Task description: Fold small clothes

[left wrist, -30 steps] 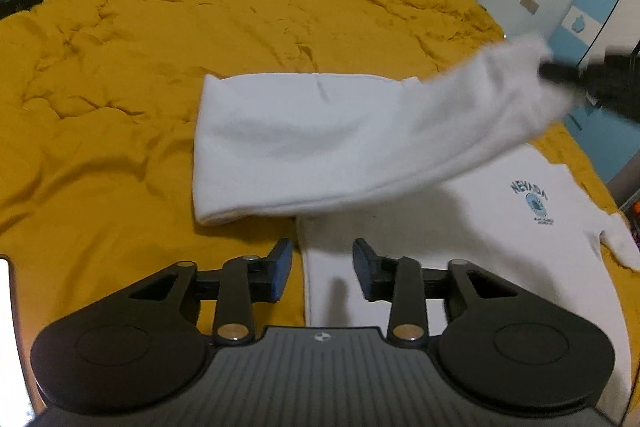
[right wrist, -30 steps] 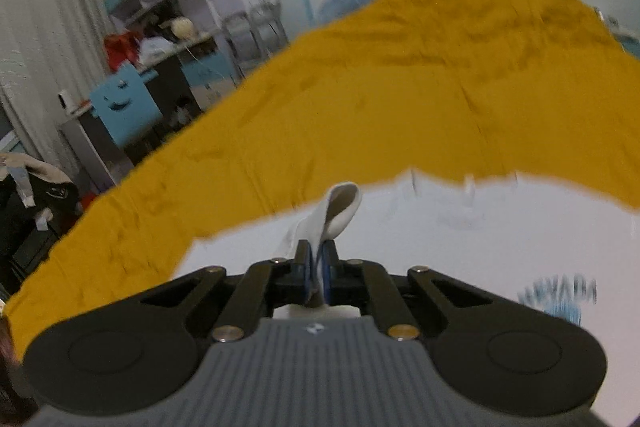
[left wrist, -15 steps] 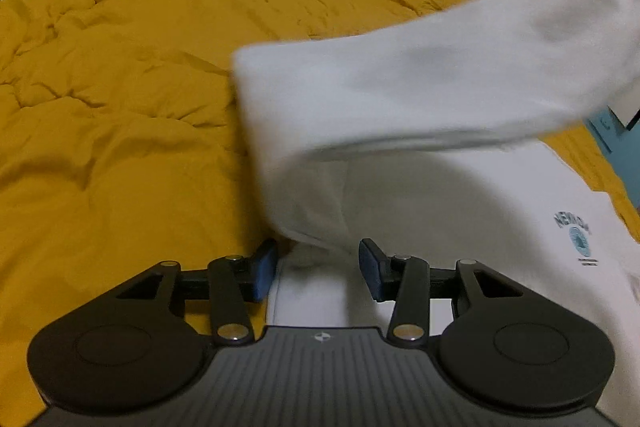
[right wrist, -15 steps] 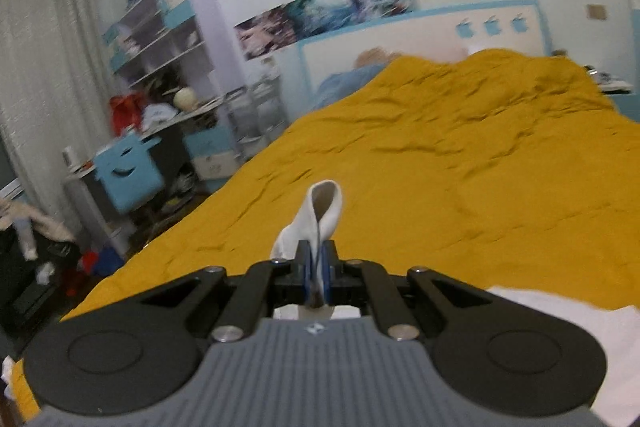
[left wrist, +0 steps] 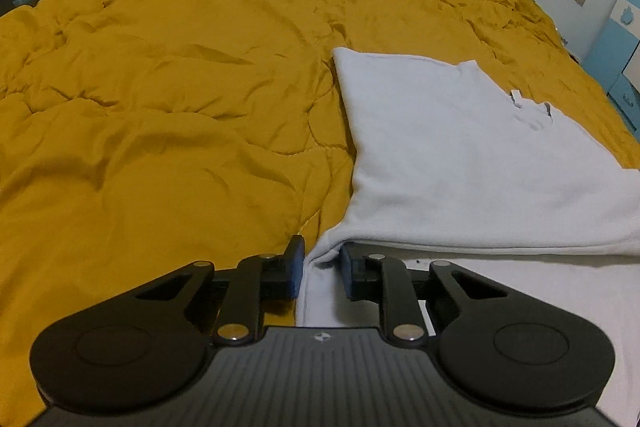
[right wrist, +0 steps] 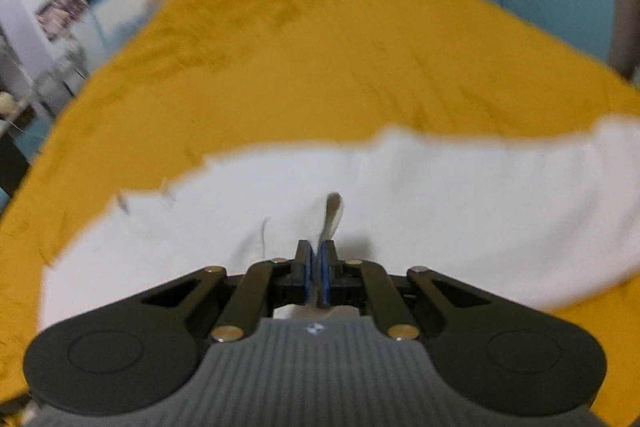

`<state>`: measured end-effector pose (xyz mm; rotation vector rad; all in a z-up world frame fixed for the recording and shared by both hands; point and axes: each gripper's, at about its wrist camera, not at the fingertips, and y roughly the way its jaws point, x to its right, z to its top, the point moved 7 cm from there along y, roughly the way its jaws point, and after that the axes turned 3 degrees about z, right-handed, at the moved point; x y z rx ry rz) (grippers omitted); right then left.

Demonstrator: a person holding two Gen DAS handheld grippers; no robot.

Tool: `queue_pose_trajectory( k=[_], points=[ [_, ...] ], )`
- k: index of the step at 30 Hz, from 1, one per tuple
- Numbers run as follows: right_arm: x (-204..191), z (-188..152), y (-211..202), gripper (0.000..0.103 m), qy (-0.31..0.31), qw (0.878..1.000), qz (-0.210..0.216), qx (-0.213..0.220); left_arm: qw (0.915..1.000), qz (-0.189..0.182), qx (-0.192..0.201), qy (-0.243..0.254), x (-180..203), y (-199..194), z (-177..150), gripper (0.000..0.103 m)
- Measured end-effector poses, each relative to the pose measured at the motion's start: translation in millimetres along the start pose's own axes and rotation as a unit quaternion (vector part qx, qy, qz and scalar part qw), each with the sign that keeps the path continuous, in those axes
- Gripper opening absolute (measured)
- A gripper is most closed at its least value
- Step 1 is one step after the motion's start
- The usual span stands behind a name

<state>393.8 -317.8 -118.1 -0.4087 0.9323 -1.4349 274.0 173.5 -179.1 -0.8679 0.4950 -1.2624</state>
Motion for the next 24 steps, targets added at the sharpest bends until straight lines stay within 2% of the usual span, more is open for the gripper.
queue_pose_trajectory(
  k=[4,8,11,13,14,17,21,23,24],
  points=[
    [29,-26,22,0.0,0.022,0.999,0.0,-0.026,1.0,0.0,-0.006,0.003,-4,2,3,0.024],
    [42,-30,32,0.001,0.033,0.999,0.014,-0.032,0.9995,0.006,-0.026,0.015,-3,-5,3,0.026],
    [41,-25,23,0.002,0.019,0.999,0.0,-0.028,0.9989,0.008,-0.04,0.021,-5,-17,4,0.026],
    [46,-23,17,0.003,0.018,0.999,0.001,-0.028,0.9992,-0.004,-0.032,0.023,-6,-29,7,0.026],
    [47,-22,11,0.008,0.021,0.999,0.009,-0.029,0.9995,-0.014,-0.022,0.019,-6,-35,10,0.027],
    [41,-25,-6,0.01,0.02,0.999,0.033,-0.03,0.9991,-0.043,0.007,-0.004,-8,-45,21,0.027],
    [32,-32,-15,0.013,0.034,0.997,0.064,-0.037,0.9997,-0.024,0.008,-0.004,1,-30,32,0.027],
    [29,-35,-9,0.016,0.036,0.997,0.059,-0.041,0.9998,-0.018,-0.002,-0.001,10,-16,31,0.027],
    [27,-37,-5,0.012,0.034,0.997,0.056,-0.045,0.9999,-0.015,-0.006,-0.001,13,-9,29,0.027]
  ],
)
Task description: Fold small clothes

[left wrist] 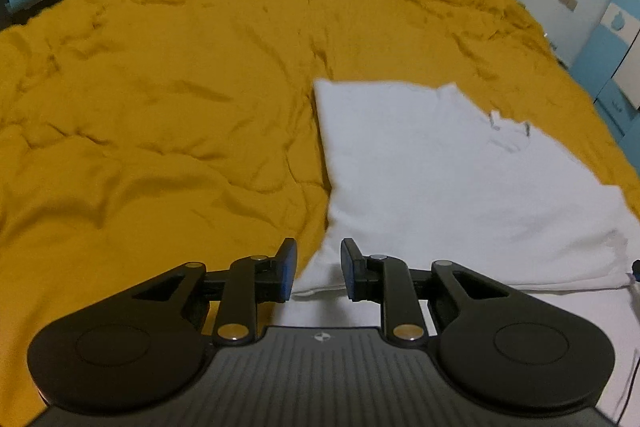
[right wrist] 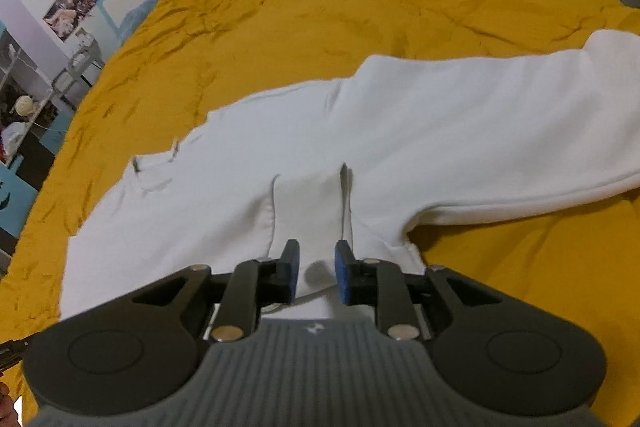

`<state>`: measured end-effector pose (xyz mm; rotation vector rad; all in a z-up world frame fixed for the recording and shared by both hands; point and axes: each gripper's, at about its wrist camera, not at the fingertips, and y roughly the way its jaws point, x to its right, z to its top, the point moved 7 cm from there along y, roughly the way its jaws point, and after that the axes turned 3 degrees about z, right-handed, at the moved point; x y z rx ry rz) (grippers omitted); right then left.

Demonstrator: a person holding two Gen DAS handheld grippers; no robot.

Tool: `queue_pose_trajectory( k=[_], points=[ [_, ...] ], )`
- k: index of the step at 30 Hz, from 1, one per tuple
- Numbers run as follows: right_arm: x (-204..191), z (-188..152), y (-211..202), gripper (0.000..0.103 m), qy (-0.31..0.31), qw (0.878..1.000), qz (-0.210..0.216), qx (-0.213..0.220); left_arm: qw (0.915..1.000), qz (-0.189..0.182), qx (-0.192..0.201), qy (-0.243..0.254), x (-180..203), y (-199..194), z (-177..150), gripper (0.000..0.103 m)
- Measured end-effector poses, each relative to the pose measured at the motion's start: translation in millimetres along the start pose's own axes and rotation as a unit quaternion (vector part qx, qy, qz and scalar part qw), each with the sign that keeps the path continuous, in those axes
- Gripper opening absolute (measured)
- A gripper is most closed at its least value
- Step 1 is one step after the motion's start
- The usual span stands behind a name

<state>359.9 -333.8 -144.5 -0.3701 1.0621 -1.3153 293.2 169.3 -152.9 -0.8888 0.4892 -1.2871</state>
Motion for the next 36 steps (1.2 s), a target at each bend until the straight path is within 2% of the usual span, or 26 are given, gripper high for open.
queue_pose_trajectory(
  k=[2,4,7,9,13,14,15,17,19,20,21,23,28,30,32,36],
  points=[
    [-4,-3,6,0.0,-0.01,1.0,0.0,-0.006,0.9999,0.01,-0.009,-0.002,2,12,-5,0.026],
    [-11,-1,2,0.0,-0.021,1.0,0.006,0.011,0.9997,0.017,-0.015,-0.003,2,17,-10,0.023],
    [-20,14,-24,0.0,-0.043,0.996,0.024,0.069,0.9996,0.021,-0.016,-0.002,1,18,-10,0.022],
    [-17,21,-35,0.0,-0.047,0.995,0.019,0.08,0.9996,0.022,-0.017,-0.002,1,19,-11,0.022],
    [0,8,-15,0.001,-0.026,0.999,0.022,0.027,0.9995,0.025,-0.018,-0.003,1,21,-11,0.022],
    [2,4,-10,0.006,-0.019,0.999,0.024,0.02,0.9995,0.026,-0.018,-0.002,1,21,-11,0.022],
    [3,1,-6,0.016,-0.014,0.999,0.027,0.017,0.9995,0.027,-0.019,-0.001,2,21,-10,0.022],
    [3,-1,1,0.02,-0.006,0.999,0.031,0.015,0.9994,0.026,-0.022,-0.001,1,22,-9,0.022],
    [1,-3,11,0.02,-0.013,1.0,0.023,0.001,0.9994,0.026,-0.024,-0.003,1,23,-9,0.022],
    [1,-5,14,0.015,-0.017,1.0,0.016,-0.005,0.9993,0.027,-0.024,-0.003,1,23,-9,0.022],
    [0,-6,16,0.003,-0.022,1.0,0.013,-0.008,0.9993,0.027,-0.024,-0.002,2,24,-9,0.022],
    [-2,-7,15,0.0,-0.033,0.999,0.008,-0.009,0.9993,0.028,-0.025,-0.002,2,25,-9,0.022],
    [-17,13,-11,0.0,-0.057,0.997,0.03,0.043,0.999,0.034,-0.03,-0.003,2,28,-9,0.022],
    [-30,26,-32,0.0,-0.07,0.993,0.059,0.08,0.999,0.034,-0.03,-0.003,2,28,-9,0.022],
    [-38,28,-46,0.0,-0.101,0.988,0.062,0.098,0.9989,0.034,-0.03,-0.005,1,29,-10,0.022],
    [-9,2,-18,0.0,-0.1,0.994,0.02,0.043,0.9987,0.04,-0.031,-0.006,2,30,-10,0.022]
  ],
)
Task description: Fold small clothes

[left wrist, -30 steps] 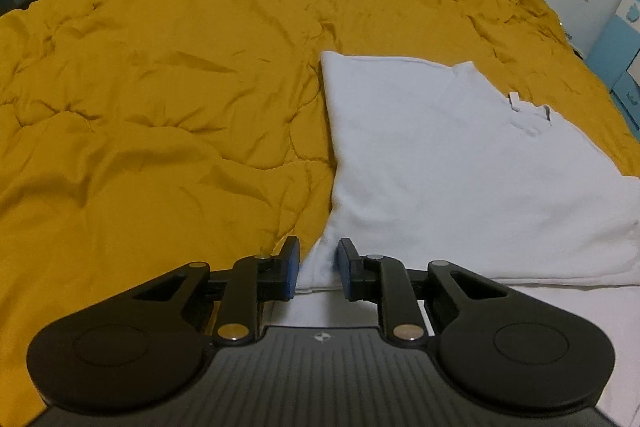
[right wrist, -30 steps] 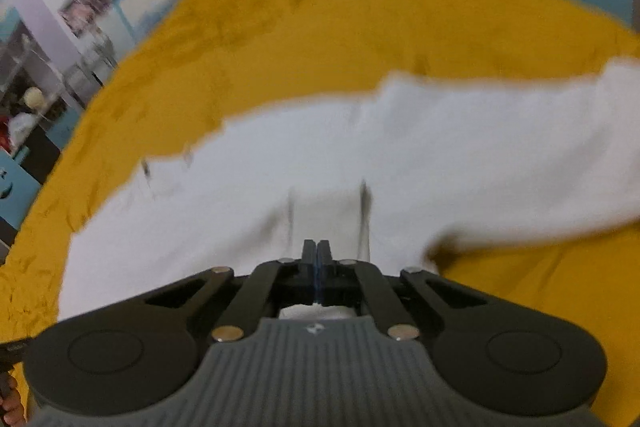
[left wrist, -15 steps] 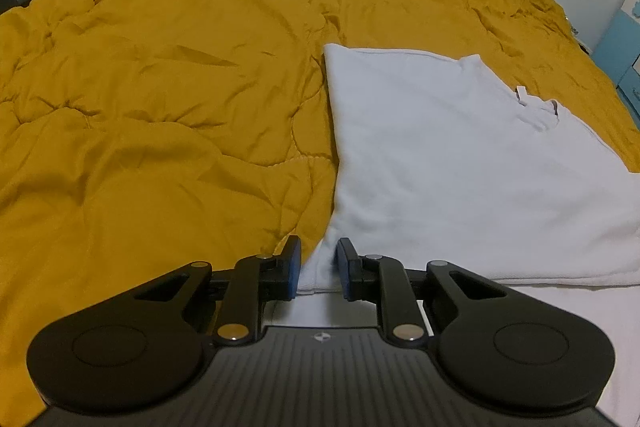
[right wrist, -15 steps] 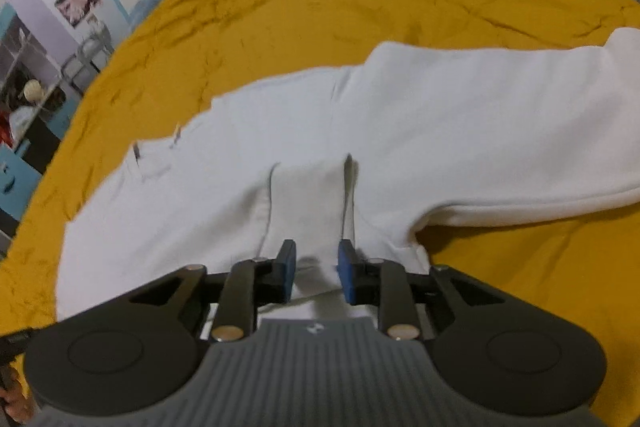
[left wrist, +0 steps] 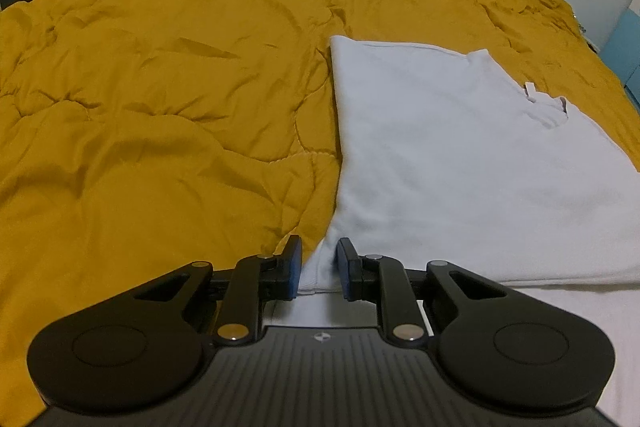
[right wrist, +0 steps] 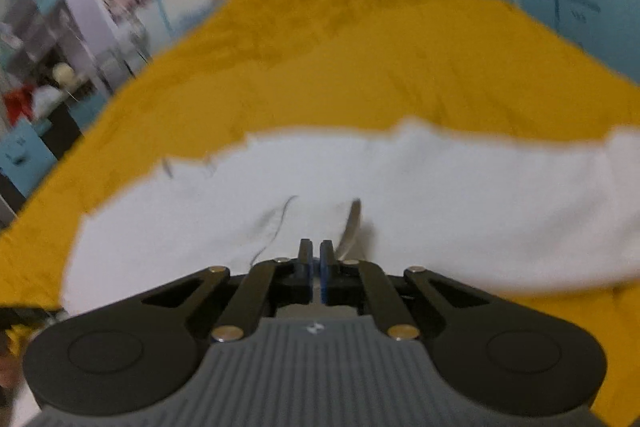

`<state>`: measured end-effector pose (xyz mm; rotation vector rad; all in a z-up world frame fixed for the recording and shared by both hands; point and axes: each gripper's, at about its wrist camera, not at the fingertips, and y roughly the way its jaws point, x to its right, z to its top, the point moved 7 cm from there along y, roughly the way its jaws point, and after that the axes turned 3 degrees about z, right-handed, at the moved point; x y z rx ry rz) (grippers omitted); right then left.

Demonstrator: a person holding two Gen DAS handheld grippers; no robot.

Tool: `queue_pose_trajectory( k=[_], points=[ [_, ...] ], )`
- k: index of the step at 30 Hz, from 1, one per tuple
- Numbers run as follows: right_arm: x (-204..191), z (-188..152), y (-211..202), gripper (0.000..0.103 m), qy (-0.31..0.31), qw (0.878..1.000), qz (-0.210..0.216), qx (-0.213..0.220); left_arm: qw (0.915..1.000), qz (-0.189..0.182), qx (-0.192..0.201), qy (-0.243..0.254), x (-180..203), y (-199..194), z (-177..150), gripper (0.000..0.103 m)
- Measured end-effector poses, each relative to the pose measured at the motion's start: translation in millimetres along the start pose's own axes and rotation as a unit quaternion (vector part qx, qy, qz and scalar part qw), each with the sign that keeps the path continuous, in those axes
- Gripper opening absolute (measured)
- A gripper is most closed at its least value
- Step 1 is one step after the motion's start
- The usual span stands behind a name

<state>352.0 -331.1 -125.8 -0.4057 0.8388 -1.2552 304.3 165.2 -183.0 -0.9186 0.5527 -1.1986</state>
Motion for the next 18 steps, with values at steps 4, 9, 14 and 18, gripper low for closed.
queue_pose_trajectory(
  k=[4,9,14,18],
  points=[
    [20,-28,19,0.0,0.018,0.999,-0.01,-0.03,1.0,0.006,-0.001,0.006,1,0,0,0.024],
    [25,-29,15,0.0,0.018,0.999,-0.016,-0.037,0.9998,0.017,0.0,0.006,3,-4,2,0.027],
    [43,-16,-18,0.0,0.022,0.999,-0.02,-0.015,0.9988,0.024,0.043,0.009,11,-29,9,0.028],
    [78,-5,-63,0.019,0.041,0.998,-0.041,0.011,0.9971,0.018,0.071,0.019,26,-47,17,0.033]
  ],
)
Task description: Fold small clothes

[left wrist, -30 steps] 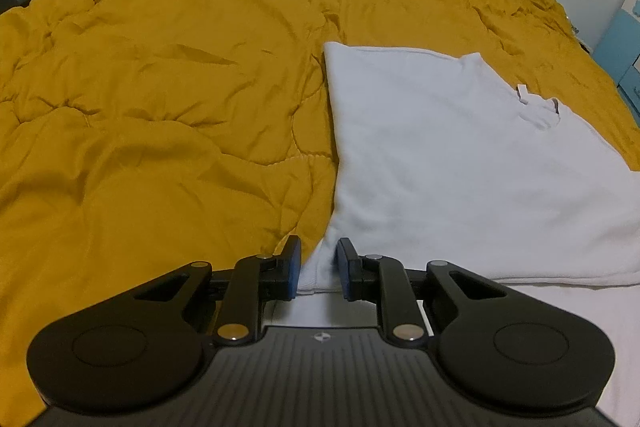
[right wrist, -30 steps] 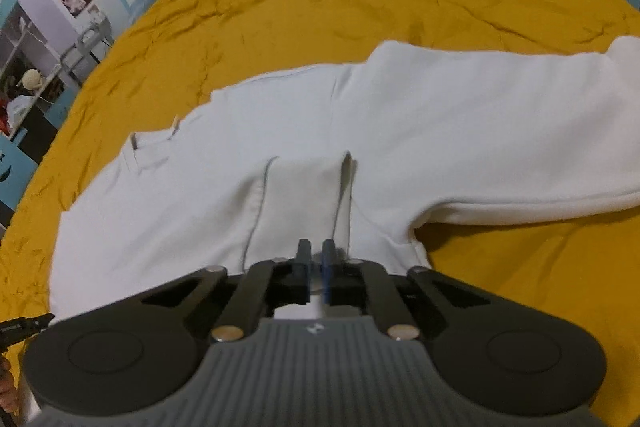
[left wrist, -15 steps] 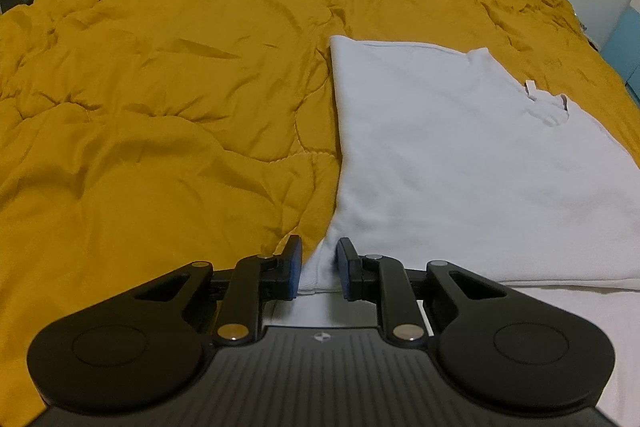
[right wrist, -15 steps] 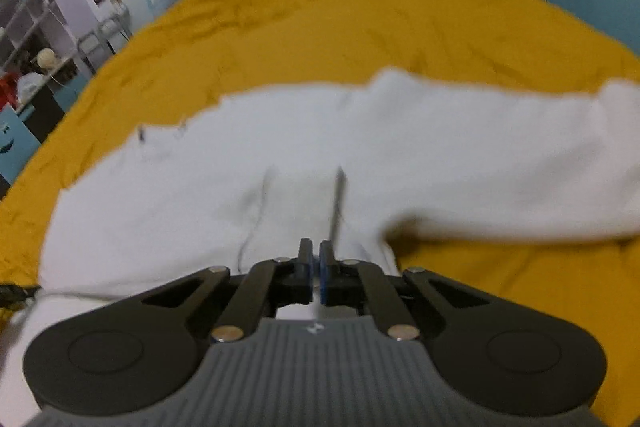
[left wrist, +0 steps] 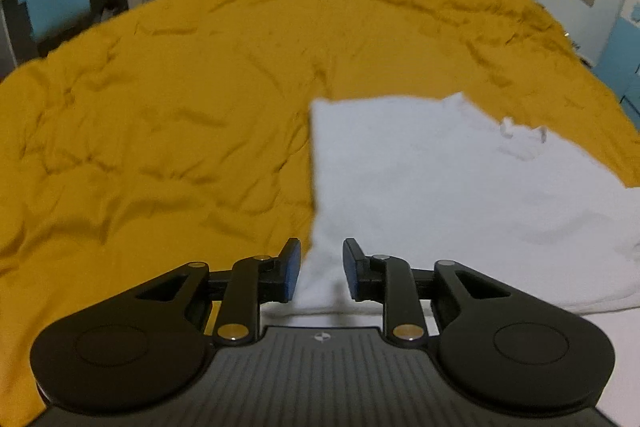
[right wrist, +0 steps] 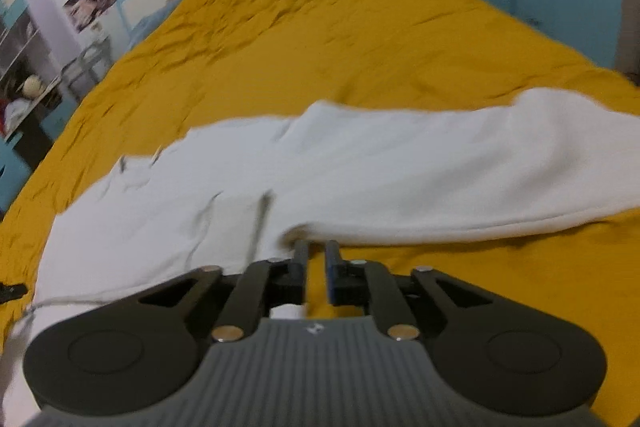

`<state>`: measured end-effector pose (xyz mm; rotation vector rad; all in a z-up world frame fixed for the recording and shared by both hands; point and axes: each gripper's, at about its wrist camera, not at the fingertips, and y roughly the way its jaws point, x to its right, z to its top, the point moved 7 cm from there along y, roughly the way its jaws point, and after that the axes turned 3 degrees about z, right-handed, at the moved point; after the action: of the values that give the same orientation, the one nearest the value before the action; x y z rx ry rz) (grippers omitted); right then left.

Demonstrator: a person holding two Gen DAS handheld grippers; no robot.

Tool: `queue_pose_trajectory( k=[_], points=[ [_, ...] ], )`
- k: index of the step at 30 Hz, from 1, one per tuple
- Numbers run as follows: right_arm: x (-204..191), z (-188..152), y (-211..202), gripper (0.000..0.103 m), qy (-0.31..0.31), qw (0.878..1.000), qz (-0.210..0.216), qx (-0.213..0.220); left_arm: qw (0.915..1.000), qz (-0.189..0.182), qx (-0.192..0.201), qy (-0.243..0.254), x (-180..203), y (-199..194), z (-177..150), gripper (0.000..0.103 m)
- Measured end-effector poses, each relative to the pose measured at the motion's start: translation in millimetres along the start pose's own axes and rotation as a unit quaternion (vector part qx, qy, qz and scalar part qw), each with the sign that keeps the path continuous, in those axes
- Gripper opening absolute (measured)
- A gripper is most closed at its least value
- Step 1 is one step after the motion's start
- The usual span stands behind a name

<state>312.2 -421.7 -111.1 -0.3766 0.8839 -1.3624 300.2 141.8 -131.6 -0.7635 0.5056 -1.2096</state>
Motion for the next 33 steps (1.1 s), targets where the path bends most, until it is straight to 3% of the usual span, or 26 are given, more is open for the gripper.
queue_pose_trajectory(
  k=[2,5,15,24,31,32,33],
  points=[
    [24,8,-18,0.026,0.017,1.0,-0.021,0.014,1.0,-0.006,0.008,0.001,9,-5,4,0.037],
    [69,18,-40,0.027,0.056,0.996,-0.059,0.028,0.9999,-0.009,0.013,0.006,19,-7,7,0.046],
    [211,36,-96,0.036,0.186,0.968,-0.153,0.067,0.9999,-0.005,-0.007,-0.012,31,10,2,0.048],
    [298,26,-107,0.038,0.305,0.934,-0.153,0.109,0.9993,0.02,-0.032,0.002,43,29,-10,0.049],
    [330,29,-82,0.036,0.343,0.923,-0.131,0.117,0.9983,0.04,-0.04,0.014,52,35,-13,0.05],
    [334,30,-77,0.032,0.346,0.921,-0.131,0.117,0.9982,0.041,-0.04,0.016,53,35,-13,0.05],
    [337,32,-73,0.019,0.349,0.92,-0.132,0.119,0.9982,0.042,-0.041,0.017,53,35,-12,0.05]
  ],
)
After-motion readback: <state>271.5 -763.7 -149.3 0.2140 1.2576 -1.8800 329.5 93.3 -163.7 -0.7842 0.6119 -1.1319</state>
